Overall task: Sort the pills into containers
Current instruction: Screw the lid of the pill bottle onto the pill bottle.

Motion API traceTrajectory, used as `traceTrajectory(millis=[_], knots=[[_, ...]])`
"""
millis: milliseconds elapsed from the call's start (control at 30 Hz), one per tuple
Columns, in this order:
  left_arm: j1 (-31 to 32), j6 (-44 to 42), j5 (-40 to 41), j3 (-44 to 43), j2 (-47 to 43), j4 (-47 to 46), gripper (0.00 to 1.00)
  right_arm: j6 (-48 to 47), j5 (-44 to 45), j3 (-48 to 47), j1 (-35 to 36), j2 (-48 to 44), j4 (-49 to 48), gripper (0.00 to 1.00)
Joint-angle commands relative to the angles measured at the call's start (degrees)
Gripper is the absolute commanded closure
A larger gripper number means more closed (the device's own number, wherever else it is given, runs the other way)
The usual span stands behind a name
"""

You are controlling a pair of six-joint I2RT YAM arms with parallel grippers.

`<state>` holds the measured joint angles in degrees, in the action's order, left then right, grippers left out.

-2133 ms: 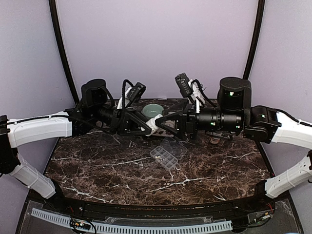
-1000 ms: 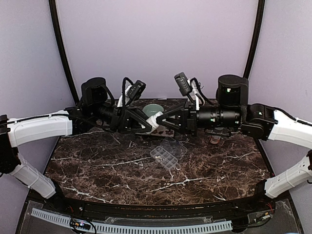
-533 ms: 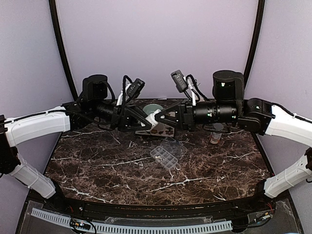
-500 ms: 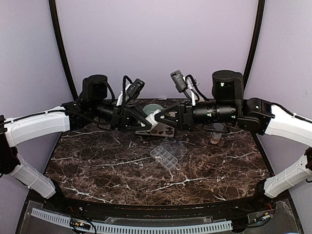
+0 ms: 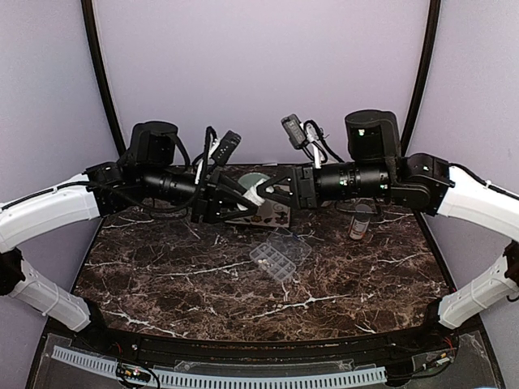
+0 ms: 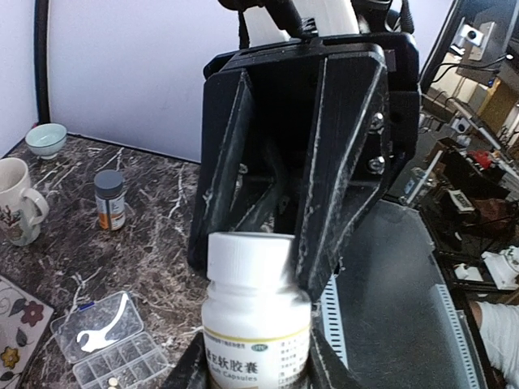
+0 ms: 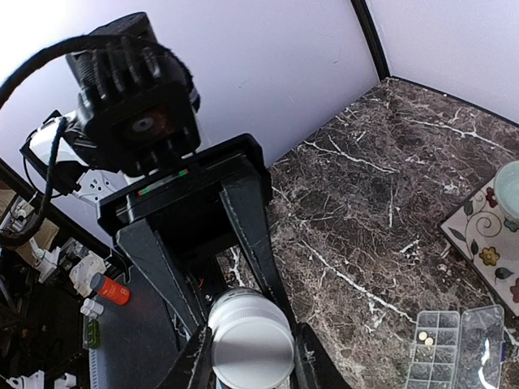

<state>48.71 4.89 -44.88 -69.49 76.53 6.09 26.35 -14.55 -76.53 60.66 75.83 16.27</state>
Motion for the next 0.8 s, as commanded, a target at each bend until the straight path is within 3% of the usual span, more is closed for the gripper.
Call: traceTrajectory(millis=[0,433,767], knots=[[6.73,-8.02,10.27,-3.38,-1.67,0.35,1.00,2.64,2.07,-1.10,0.00,4.63,-1.02,0.99],[13.15,-14.30,33.64,1.88,-6.74,-6.37,1.00,6.76,2.34,-3.34,-1.10,6.98,0.96,1.00],[21.67,-21.74,57.80,7.58,-7.80,-17.49,1.00,8.94,2.79,-5.36,-1.43,9.18,1.82,1.00]])
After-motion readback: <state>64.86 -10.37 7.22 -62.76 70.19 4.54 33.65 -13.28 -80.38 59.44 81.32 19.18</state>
